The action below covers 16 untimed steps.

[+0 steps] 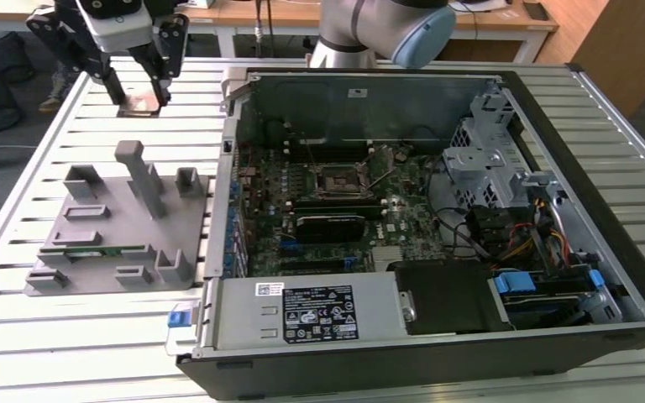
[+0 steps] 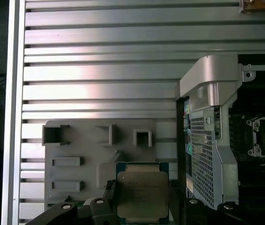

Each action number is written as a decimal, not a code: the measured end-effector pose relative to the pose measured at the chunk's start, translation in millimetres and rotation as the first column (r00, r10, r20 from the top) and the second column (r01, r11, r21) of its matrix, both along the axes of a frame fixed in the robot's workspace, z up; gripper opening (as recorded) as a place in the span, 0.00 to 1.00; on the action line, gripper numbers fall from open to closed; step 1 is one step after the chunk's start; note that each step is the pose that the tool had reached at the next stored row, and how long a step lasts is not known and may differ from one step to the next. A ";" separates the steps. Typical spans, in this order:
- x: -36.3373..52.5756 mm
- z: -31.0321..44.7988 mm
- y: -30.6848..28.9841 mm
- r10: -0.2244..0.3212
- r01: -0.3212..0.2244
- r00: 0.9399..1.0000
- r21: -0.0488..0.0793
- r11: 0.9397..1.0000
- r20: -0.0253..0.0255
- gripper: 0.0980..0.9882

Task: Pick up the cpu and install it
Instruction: 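Pick up the cpu and move it towards the insertion slot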

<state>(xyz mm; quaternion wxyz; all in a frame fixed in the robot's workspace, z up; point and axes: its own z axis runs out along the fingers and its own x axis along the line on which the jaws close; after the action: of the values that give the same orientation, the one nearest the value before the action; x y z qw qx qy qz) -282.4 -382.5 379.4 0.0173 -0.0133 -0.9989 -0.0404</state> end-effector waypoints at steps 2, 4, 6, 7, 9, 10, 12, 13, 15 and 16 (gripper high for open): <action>2.8 0.0 0.0 0.000 0.000 1.000 0.000 1.000 0.000 0.48; 6.1 0.0 0.0 0.000 0.000 1.000 0.000 1.000 0.000 0.48; 9.2 0.0 0.0 0.000 0.000 1.000 0.000 1.000 0.000 0.48; 10.6 0.0 0.0 0.000 0.000 1.000 0.000 1.000 0.000 0.48; 13.2 -0.1 0.0 0.000 0.000 1.000 0.000 1.000 0.000 0.48; 14.8 -0.1 0.0 0.000 0.000 1.000 0.000 1.000 0.000 0.48; 17.7 -0.1 0.0 0.000 0.000 1.000 0.000 1.000 0.000 0.48; 19.0 -0.1 0.0 0.000 0.000 1.000 0.000 1.000 0.000 0.48; 21.6 -0.1 0.0 0.000 0.000 1.000 0.000 1.000 0.000 0.48; 22.8 -0.1 0.0 0.000 0.000 1.000 0.000 1.000 0.000 0.48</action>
<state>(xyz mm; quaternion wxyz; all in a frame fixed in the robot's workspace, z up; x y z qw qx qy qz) -259.6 -382.6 379.2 0.0173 -0.0133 -0.9989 -0.0404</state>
